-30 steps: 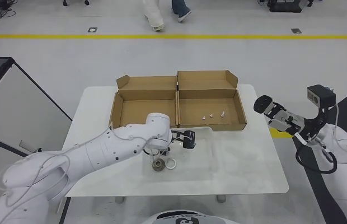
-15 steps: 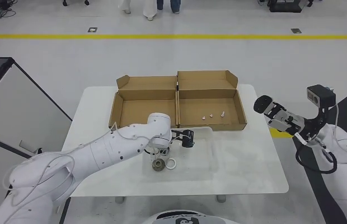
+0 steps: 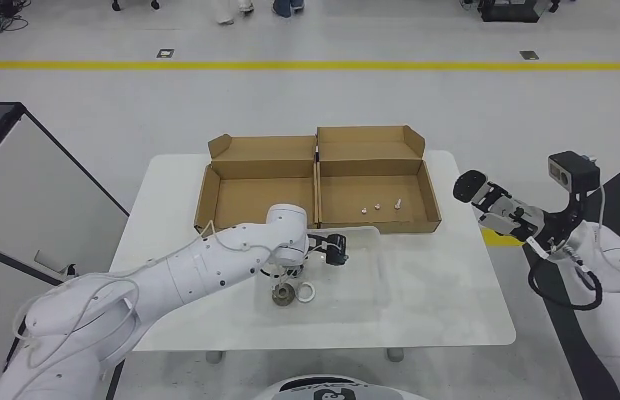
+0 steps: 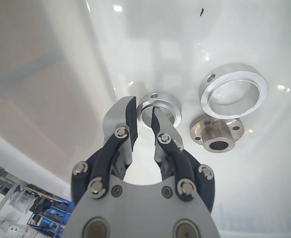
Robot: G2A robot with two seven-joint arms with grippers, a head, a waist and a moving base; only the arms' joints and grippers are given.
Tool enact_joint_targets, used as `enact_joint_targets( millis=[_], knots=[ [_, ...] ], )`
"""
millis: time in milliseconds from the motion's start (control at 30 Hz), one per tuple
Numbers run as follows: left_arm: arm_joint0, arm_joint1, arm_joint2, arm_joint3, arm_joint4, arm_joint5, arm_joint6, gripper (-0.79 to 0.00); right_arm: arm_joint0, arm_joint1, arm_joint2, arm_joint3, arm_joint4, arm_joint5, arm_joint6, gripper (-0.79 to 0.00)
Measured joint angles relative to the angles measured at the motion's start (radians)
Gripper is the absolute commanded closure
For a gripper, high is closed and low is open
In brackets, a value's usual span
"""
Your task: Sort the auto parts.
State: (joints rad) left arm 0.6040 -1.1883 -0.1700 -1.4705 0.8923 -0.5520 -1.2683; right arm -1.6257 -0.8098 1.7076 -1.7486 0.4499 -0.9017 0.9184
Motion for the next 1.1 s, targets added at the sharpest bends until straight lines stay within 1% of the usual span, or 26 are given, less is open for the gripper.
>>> enact_joint_targets(
  millis=[233,533,567,633,667,933,1100],
  knots=[
    [-0.003,0.004,0.000,0.008,0.008,0.005,-0.005,-0.166,0.000,0.000,0.000,0.000,0.000,0.000,0.000,-0.785],
    [0.005,0.003,0.000,0.021,0.013,-0.004,0.004,-0.160,0.000,0.000,0.000,0.000,0.000,0.000,0.000,-0.785],
    [0.006,0.002,0.000,0.023,0.013,-0.006,0.005,-0.145,0.000,0.000,0.000,0.000,0.000,0.000,0.000,-0.785],
    [0.008,0.000,0.000,0.027,0.011,-0.009,0.009,-0.071,0.000,0.000,0.000,0.000,0.000,0.000,0.000,-0.785],
    [0.009,-0.001,0.000,0.029,0.011,-0.011,0.010,0.000,0.000,0.000,0.000,0.000,0.000,0.000,0.000,-0.785],
    [0.009,-0.006,0.000,0.047,0.012,-0.033,0.032,0.000,0.000,0.000,0.000,0.000,0.000,0.000,0.000,-0.785],
    [-0.028,0.004,0.000,0.020,-0.031,-0.031,0.031,0.000,0.000,0.000,0.000,0.000,0.000,0.000,0.000,-0.785]
  ],
)
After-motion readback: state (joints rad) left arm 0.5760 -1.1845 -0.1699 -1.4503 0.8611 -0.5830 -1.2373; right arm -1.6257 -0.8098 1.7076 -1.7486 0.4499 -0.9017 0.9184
